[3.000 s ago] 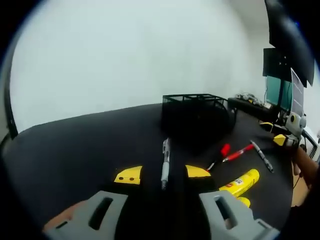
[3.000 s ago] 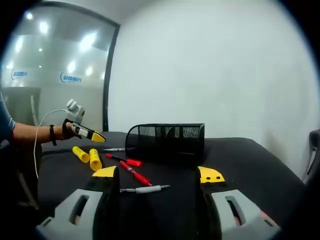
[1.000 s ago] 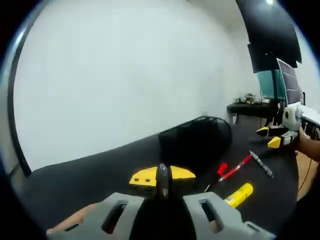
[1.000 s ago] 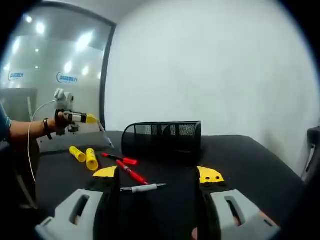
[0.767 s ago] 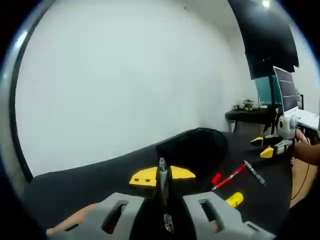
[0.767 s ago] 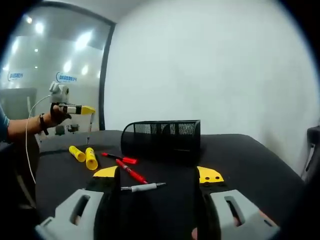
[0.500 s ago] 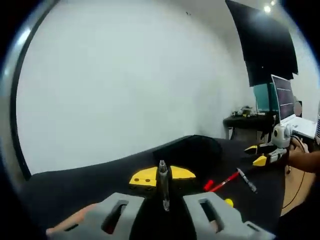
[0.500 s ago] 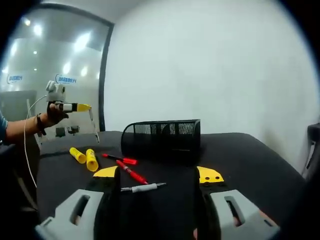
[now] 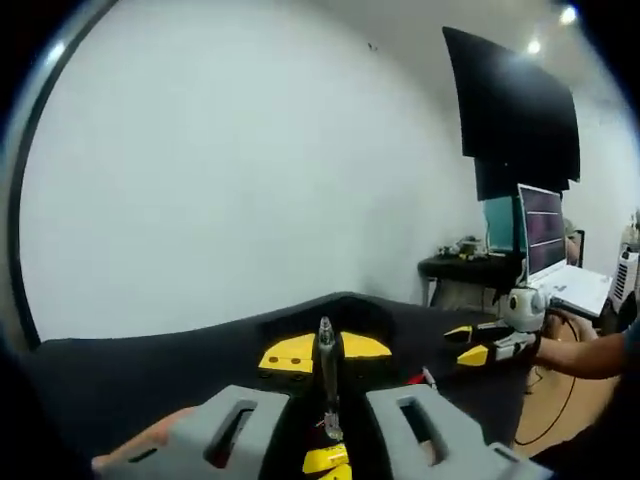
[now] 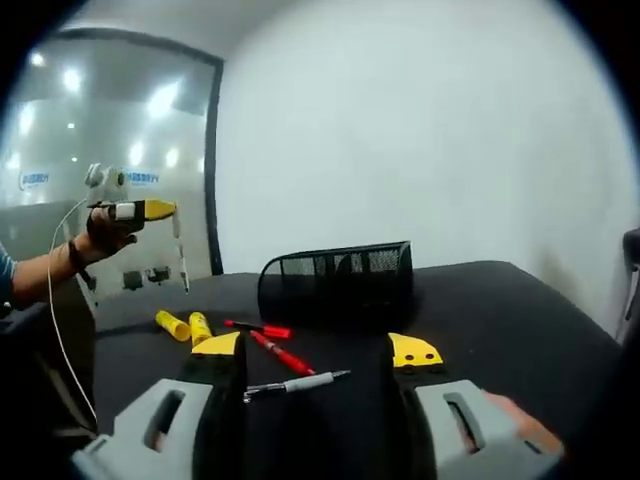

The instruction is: Pick up pens and glue sticks and place them into the holder.

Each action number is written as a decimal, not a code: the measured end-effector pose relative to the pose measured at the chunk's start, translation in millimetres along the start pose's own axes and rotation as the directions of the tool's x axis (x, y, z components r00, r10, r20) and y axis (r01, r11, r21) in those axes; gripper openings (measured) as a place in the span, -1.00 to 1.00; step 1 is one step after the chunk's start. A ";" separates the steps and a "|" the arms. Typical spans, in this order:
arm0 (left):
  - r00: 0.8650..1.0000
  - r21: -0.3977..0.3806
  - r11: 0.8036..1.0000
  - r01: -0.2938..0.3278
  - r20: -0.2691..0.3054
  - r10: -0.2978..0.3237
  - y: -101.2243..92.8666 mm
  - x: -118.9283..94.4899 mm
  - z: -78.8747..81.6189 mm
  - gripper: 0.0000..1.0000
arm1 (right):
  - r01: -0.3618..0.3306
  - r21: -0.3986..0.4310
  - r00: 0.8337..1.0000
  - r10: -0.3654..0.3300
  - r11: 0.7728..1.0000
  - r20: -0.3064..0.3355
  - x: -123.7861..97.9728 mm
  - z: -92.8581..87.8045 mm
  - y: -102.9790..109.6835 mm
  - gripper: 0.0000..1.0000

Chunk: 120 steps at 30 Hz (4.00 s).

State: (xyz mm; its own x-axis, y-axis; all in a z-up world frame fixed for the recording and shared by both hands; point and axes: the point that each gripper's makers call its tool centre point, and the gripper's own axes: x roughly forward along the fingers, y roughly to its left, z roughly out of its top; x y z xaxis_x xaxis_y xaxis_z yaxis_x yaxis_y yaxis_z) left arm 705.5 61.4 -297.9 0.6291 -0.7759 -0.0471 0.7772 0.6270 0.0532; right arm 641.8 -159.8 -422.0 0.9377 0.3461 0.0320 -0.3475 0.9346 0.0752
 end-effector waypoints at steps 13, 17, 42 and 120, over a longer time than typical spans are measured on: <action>0.994 0.003 0.994 0.106 0.034 -0.106 -60.6 17.3 18.2 -0.89 | -0.167 0.002 0.982 0.166 0.986 0.094 7.9 46.1 109.6 -0.28; 0.991 0.017 0.992 0.128 0.030 -0.129 -75.9 18.0 17.6 -0.89 | -0.173 0.021 0.981 0.170 0.985 0.098 12.1 47.8 121.0 -0.36; 0.976 0.038 0.977 0.211 0.044 -0.213 -118.3 12.9 25.9 -0.89 | -0.119 0.029 0.991 0.117 0.992 0.067 28.7 24.7 136.4 -0.69; 0.966 0.022 0.966 0.257 -0.019 -0.256 -143.4 4.7 -22.9 -0.89 | -0.035 -0.003 0.998 0.035 0.999 0.056 -46.9 89.3 103.1 -0.76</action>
State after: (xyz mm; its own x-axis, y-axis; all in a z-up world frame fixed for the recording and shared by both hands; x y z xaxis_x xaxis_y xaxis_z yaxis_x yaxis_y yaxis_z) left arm 597.3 -30.5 -328.6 0.4089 -0.9093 -0.0778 0.9123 0.4050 0.0612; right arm 561.7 -86.9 -326.8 0.9232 0.3736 0.0902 -0.3802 0.9222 0.0712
